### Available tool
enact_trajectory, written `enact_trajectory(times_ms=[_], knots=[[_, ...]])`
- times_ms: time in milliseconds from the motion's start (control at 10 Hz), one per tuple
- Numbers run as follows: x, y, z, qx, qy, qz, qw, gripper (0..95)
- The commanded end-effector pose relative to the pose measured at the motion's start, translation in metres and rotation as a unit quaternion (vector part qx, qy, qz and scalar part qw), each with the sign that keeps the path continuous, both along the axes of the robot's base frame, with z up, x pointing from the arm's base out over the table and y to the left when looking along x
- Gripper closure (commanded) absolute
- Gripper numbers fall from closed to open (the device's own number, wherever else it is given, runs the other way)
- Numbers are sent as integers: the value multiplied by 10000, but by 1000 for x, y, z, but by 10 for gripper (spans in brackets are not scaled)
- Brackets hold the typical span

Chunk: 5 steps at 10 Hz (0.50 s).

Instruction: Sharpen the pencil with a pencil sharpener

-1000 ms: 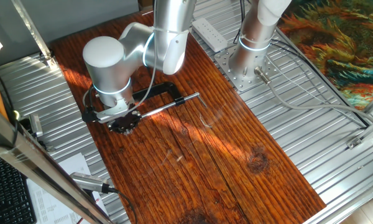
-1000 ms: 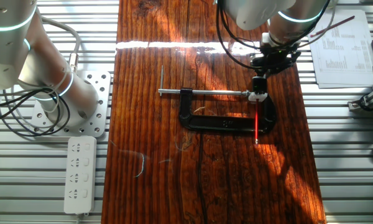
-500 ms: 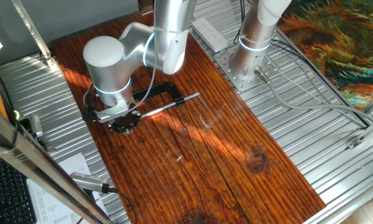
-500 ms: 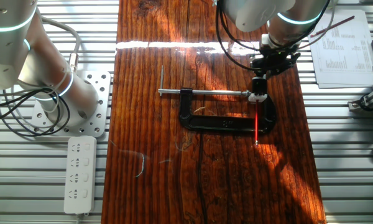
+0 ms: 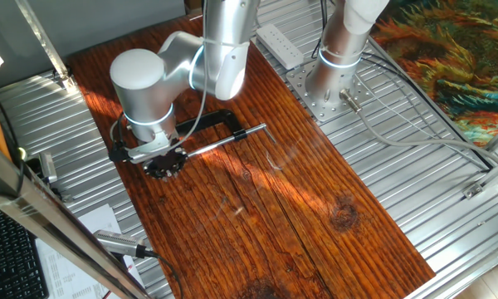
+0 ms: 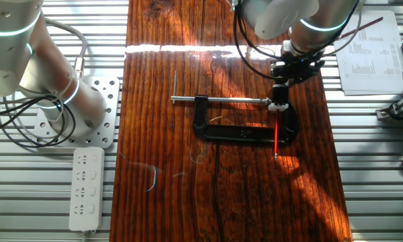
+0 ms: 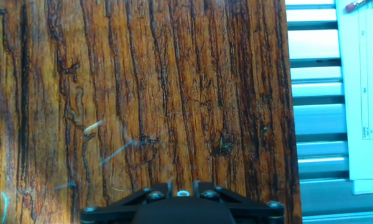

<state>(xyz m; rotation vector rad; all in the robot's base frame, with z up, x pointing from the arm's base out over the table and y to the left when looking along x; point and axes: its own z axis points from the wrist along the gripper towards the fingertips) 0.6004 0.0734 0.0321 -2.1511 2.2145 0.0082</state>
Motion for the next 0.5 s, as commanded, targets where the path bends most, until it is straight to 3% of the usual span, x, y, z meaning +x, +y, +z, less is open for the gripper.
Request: enact_trajectory(times_ms=[100,300,400,500], knots=[[1,0,0,-33,30,-33,10000,950],[0,1,2,-25,56,-36,10000,950],[0,1,4,-31,71,-36,10000,760],[0,1,7,-56,68,1,10000,760]])
